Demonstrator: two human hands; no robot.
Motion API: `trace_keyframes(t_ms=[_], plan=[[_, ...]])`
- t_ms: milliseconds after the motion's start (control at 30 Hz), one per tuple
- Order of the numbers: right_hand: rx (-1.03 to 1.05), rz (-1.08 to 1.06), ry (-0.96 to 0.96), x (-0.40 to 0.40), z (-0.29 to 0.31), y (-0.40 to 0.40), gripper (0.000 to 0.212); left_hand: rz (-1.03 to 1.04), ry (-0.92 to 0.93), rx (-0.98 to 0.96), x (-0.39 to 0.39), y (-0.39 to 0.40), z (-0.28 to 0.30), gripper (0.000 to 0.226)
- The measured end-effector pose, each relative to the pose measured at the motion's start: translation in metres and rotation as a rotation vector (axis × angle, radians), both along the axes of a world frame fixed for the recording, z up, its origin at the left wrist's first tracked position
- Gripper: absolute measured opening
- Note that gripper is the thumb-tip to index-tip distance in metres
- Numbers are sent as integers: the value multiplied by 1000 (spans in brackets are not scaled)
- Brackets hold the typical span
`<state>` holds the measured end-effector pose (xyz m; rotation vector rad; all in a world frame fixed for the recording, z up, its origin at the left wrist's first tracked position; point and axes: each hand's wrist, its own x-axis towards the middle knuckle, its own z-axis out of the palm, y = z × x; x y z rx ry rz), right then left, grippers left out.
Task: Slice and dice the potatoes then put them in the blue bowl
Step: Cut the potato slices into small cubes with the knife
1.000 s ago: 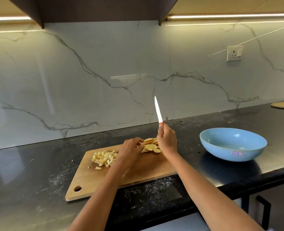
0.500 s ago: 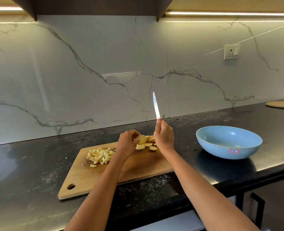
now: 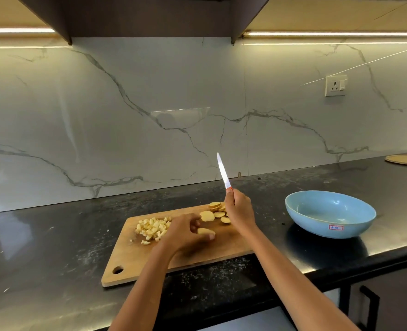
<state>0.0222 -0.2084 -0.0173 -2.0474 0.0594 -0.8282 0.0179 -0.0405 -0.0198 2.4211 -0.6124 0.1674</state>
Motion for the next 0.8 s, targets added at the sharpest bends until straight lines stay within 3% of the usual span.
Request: trace_keyframes(t_ms=[133,333,533,800], plan=[[-141,56,136,-14,-9,3,34,26,-60,-24,-7,-6,-4,65],[-358,161,340,-61,2,-4,29,-35,-10,-101,-12,0,-3,72],[-566,70,605,-92,22,6,31,-20,37,-192,-10,4,-5,75],[-714,28,650,-104,38,32,29,3,60,-196,-7,4,-6,75]])
